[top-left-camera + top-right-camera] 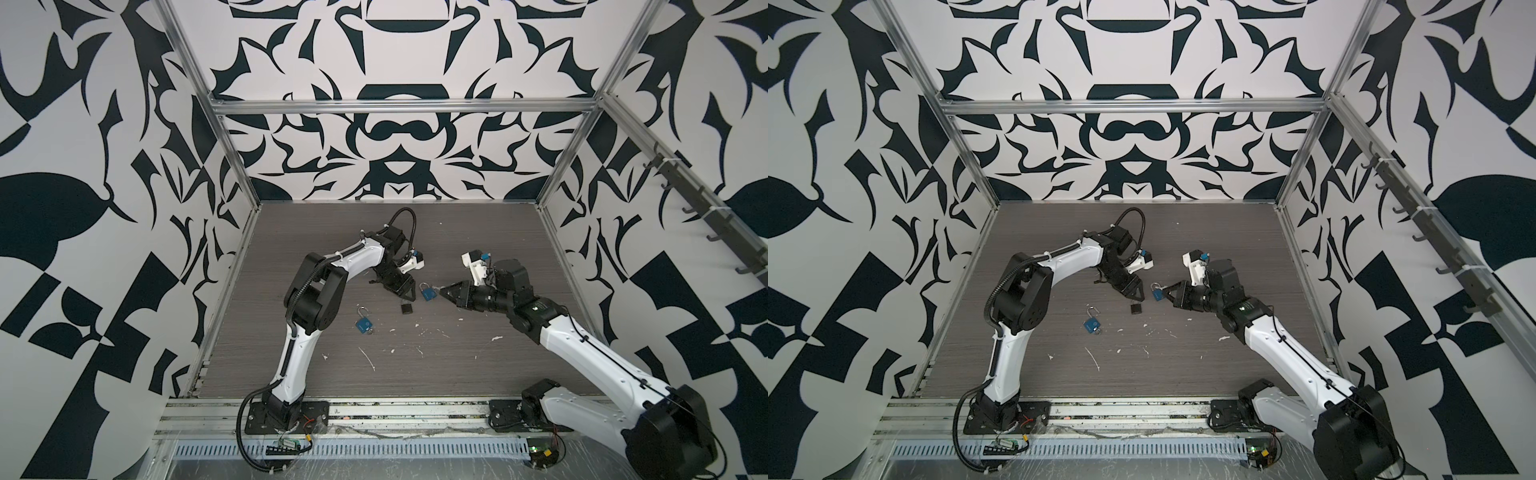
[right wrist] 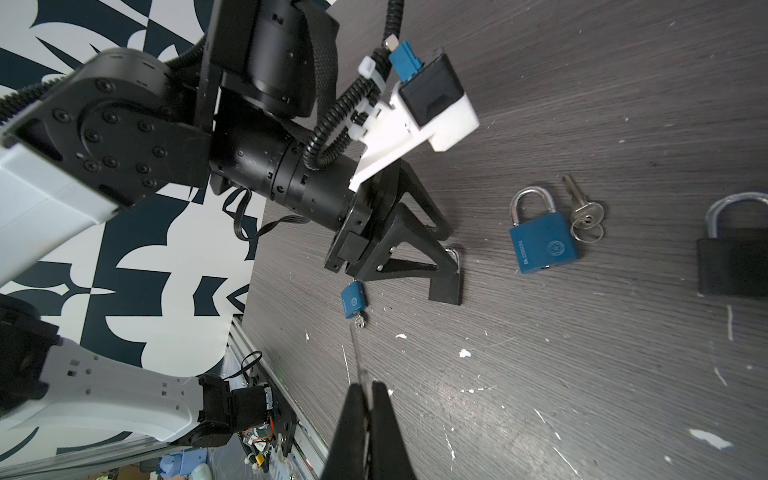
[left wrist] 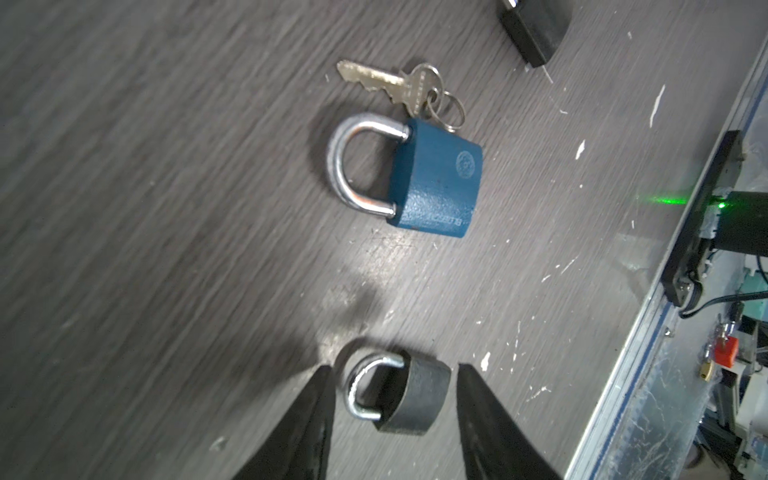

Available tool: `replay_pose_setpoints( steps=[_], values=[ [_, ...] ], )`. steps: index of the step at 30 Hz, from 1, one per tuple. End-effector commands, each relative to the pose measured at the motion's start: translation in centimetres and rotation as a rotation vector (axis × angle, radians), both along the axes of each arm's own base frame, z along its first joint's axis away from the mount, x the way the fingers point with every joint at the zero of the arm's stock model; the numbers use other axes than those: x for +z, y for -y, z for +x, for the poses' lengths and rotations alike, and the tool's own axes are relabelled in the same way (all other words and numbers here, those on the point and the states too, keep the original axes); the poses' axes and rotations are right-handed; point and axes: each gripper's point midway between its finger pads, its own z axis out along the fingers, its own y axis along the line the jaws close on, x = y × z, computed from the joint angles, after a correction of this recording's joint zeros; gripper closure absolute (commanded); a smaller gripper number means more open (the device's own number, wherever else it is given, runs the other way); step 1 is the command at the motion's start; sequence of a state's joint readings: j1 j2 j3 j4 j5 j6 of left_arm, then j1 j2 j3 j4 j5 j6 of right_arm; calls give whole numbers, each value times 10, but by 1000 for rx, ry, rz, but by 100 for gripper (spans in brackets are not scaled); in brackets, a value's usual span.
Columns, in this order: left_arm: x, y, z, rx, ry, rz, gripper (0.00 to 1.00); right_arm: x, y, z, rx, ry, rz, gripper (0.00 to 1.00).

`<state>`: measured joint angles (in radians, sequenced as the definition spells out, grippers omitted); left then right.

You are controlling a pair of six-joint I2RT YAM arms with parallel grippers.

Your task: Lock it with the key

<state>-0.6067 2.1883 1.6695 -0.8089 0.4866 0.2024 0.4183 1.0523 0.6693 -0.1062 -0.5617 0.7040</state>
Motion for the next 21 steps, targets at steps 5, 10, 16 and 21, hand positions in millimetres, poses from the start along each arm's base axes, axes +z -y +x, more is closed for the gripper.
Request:
replay_pose_setpoints(
  steps=[5,10,16,21],
  values=[
    [31,-12,26,68,104,-66,41,5,0,9,-48,23,12,100],
    [87,-32,53,182,285,-112,27,-4,-5,13,-71,-6,-8,100],
    [171,-71,83,447,603,-122,1,-22,-12,19,-120,-56,-70,100],
    [216,-82,65,537,660,-231,1,-40,-15,29,-206,-111,-101,100]
  ],
)
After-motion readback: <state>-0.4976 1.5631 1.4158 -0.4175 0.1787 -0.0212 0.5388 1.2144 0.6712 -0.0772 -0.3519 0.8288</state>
